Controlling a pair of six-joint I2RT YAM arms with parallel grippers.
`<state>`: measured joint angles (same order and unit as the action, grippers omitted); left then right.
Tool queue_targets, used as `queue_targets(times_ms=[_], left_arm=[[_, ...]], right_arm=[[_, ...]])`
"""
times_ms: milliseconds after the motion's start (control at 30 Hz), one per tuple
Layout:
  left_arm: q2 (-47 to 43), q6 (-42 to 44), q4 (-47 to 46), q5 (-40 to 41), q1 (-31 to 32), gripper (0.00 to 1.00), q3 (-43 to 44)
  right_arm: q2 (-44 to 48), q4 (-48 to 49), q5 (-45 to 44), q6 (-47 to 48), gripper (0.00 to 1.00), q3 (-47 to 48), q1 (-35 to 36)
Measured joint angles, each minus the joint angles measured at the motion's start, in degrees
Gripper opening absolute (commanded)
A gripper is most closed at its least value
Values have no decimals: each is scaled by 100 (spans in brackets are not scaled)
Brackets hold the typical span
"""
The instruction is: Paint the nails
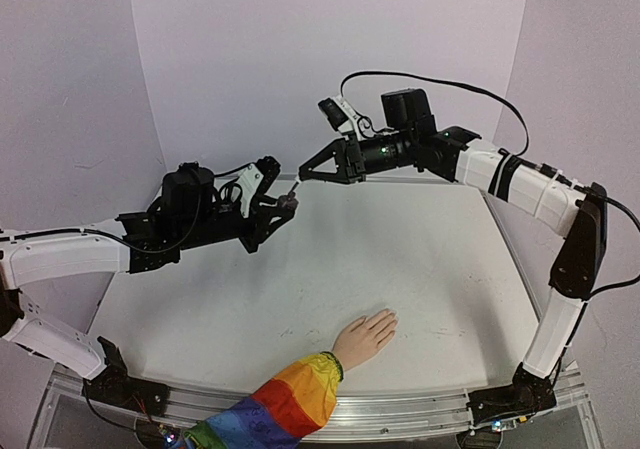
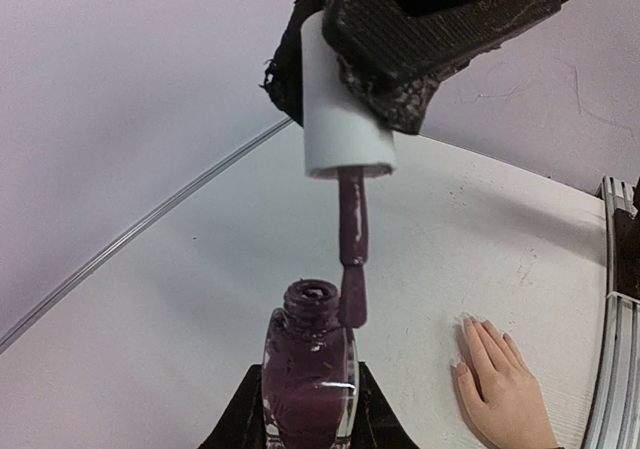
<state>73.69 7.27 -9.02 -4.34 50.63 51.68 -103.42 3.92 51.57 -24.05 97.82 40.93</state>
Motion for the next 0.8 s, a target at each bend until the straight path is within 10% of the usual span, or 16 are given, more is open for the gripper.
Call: queue_targets(times_ms=[300, 800], left_arm=[[0, -2, -2, 160, 2, 0, -2], [-17, -433, 4, 127, -184, 0, -81]], right_arm=[[503, 37, -162, 63, 0, -680, -111], [3792, -494, -1572, 437, 0, -4588, -387]])
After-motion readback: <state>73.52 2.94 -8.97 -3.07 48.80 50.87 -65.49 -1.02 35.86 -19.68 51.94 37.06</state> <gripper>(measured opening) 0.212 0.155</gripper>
